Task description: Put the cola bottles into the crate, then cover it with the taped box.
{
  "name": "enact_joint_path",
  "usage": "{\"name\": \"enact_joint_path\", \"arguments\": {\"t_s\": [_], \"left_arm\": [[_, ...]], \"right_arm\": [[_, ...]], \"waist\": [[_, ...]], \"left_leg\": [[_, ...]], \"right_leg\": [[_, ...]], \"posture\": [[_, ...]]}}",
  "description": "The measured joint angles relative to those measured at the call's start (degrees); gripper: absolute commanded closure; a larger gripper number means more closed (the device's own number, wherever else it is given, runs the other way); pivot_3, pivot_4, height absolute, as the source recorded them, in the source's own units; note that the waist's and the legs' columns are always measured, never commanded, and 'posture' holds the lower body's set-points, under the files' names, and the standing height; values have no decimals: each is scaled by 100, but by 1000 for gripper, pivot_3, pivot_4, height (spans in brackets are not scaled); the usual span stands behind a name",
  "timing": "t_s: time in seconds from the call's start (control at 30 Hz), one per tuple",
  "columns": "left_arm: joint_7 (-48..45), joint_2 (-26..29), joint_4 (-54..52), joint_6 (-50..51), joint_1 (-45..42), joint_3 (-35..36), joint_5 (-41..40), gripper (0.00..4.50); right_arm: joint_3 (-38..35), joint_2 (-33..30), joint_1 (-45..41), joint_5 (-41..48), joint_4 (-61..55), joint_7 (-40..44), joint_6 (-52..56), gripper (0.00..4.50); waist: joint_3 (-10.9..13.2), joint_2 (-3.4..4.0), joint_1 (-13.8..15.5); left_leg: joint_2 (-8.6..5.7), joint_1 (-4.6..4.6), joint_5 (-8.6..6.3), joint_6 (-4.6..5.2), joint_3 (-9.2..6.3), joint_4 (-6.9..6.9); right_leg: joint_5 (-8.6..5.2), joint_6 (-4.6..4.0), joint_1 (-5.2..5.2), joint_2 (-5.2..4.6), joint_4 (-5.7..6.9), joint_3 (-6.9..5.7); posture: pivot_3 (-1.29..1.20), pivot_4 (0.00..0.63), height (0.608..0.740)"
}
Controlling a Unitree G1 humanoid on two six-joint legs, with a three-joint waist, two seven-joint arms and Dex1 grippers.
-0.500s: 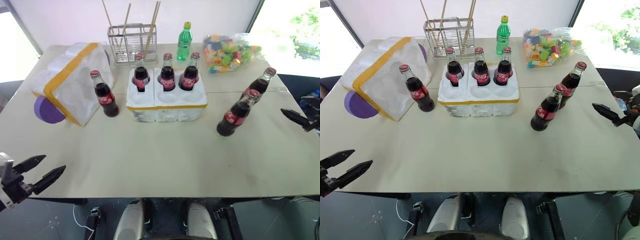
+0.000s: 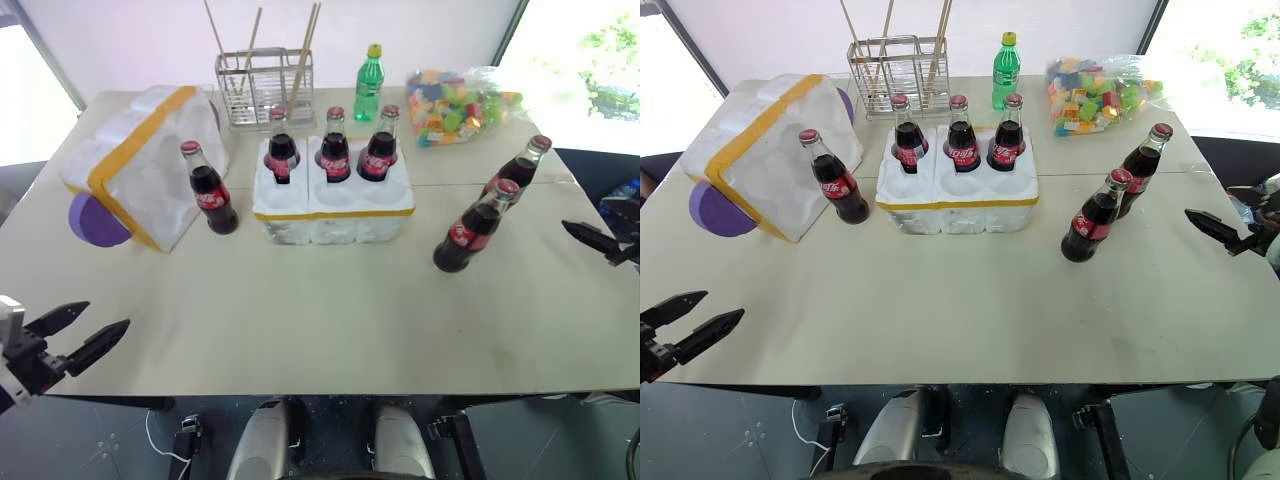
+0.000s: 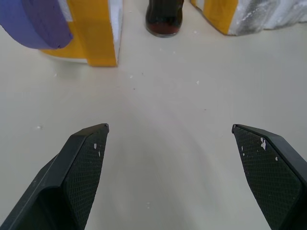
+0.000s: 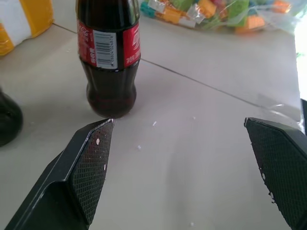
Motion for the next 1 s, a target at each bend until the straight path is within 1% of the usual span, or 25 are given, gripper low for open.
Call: {"name": "enact_joint_path", "arguments": {"t_s": [0.13, 0.23, 0.37, 0.43, 0.5, 0.6, 0.7, 0.83, 1.0], "left_arm": [[154, 29, -341, 242, -229, -34, -311, 181], [321, 121, -588, 443, -514, -260, -520, 181], [787, 178, -647, 629, -1351, -795, -610, 181], [1192, 104, -538, 617, -1870, -1141, -422, 181], [1719, -125, -316, 502, -2525, -1559, -59, 181], [2225, -419, -58, 450, -3182, -2209, 350, 181], [2433, -562, 273, 439, -3681, -2566, 587, 181], [2538, -576, 844, 285, -4239, -2892, 971, 181], [2629, -806, 1477, -18, -4609, -3181, 1407, 181]], "right_arm": [[0, -94, 133, 180, -434, 492, 604, 0], [-36, -467, 301, 525, -1211, 1092, 1398, 0], [-211, -992, 227, 1039, -2270, 1527, 2424, 0], [-297, -1114, 125, 1321, -2674, 1626, 2913, 0], [-322, -1180, -10, 1648, -3144, 1716, 3435, 0], [-399, -1365, -247, 2178, -3929, 1762, 4126, 0], [-454, -1417, -376, 2483, -4470, 1691, 4476, 0], [-455, -1367, -362, 2681, -4967, 1495, 4684, 0], [-431, -1126, -335, 2818, -5334, 1315, 4779, 0]], "waist": [[0, 1, 10], [-1, 9, 28], [-1, 6, 19], [-1, 3, 15], [0, 1, 27], [3, -3, 41], [8, -17, 70], [9, -19, 144], [11, -24, 162]], "left_leg": [[0, -1, 0, 1, 1, 0], [0, 0, 1, 1, 1, -1], [8, 5, 0, -1, 0, -1], [7, 6, -1, -1, 2, -1], [7, 1, 0, 0, 8, 0], [7, 0, 0, 0, 11, -2], [7, -2, 0, 0, 15, -4], [8, -1, -1, 0, 28, -4], [7, -4, -2, 2, 33, -3]], "right_leg": [[1, 1, 3, -1, 4, 4], [2, 2, 8, -1, 7, 5], [1, 1, 3, 2, 4, 4], [2, 2, 4, 1, 3, 6], [17, 20, 20, 3, 9, 10], [19, 23, 18, 4, 9, 10], [20, 24, 15, 6, 9, 9], [23, 29, 9, 4, 8, 16], [28, 33, 8, 3, 4, 21]], "posture": [[0, 150, 736], [0, 150, 736], [0, 150, 736], [0, 150, 736], [0, 150, 736], [0, 150, 736], [0, 150, 736], [0, 150, 736], [0, 150, 736]]}}
